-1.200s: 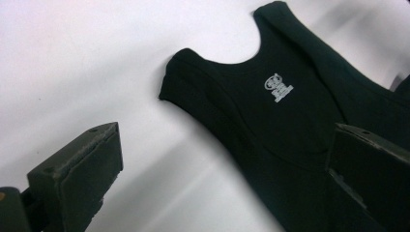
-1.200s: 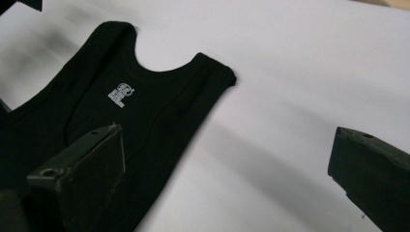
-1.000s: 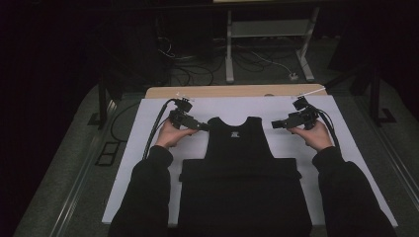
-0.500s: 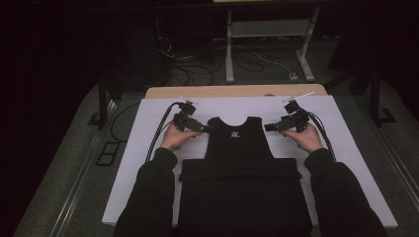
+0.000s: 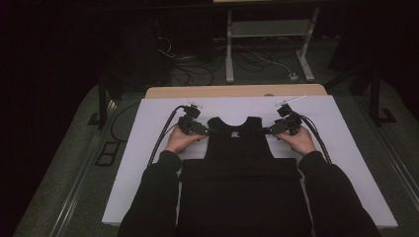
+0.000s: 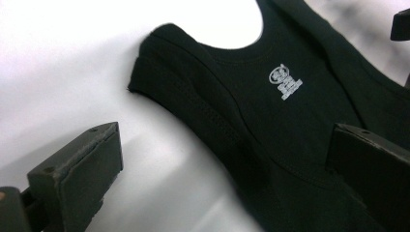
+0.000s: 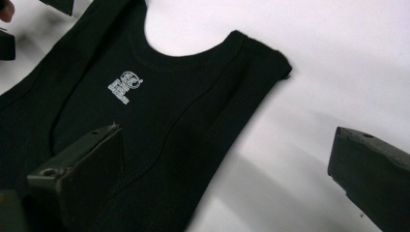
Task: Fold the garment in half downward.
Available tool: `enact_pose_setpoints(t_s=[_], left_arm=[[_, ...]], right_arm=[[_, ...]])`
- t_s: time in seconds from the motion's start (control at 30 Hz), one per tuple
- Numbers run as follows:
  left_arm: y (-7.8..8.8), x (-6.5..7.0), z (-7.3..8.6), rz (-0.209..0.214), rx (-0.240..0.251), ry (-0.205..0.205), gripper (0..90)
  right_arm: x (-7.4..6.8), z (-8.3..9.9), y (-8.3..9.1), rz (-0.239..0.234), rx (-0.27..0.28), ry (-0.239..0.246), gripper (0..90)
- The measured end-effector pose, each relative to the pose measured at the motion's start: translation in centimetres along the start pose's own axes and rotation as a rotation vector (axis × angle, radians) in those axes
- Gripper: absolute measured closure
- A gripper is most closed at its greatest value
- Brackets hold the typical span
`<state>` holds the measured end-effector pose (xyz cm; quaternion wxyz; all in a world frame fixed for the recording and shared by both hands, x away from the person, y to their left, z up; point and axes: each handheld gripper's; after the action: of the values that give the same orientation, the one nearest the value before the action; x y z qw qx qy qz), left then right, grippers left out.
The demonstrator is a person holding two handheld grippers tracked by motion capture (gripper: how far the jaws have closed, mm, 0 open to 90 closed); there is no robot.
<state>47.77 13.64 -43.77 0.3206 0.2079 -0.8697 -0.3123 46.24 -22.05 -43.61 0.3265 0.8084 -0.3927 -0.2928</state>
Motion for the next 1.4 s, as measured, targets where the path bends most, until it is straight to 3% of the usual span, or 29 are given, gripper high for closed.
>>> enact_pose_setpoints(t_s=[0.4, 0.53, 0.73, 0.97, 1.17, 1.4], left_arm=[[-0.9, 0.4, 0.1, 0.009, -0.011, -0.006, 0.0], [-0.8, 0.7, 0.2, 0.005, 0.002, -0.048, 8.9], [-0.9, 0.6, 0.2, 0.002, -0.003, -0.031, 14.2], [-0.8, 0.8, 0.3, -0.015, 0.031, -0.002, 24.8], [-0.8, 0.7, 0.4, -0.028, 0.043, 0.009, 39.5], [-1.2, 1.0, 0.4, -0.009, 0.03, 0.014, 56.3]], right_arm=[[-0.8, 0.2, -1.1, -0.014, -0.021, 0.018, 2.9], [-1.0, 0.3, -1.4, -0.03, -0.026, 0.008, 7.5], [-1.3, 0.3, -1.5, -0.031, -0.025, 0.021, 15.4], [-1.8, 0.3, -1.5, -0.003, -0.019, 0.039, 28.1], [-2.7, 0.3, -1.7, 0.015, -0.011, 0.075, 36.0], [-4.2, 0.6, -1.8, 0.123, -0.004, 0.112, 53.1]])
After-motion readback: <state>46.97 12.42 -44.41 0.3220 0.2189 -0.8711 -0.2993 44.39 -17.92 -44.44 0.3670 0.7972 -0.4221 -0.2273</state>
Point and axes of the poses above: each handheld gripper's, and its own axes: y roughly backward along the jaws, z roughly out of its underside, x roughly to its right, and after that the axes turned 7 degrees about z, right-handed
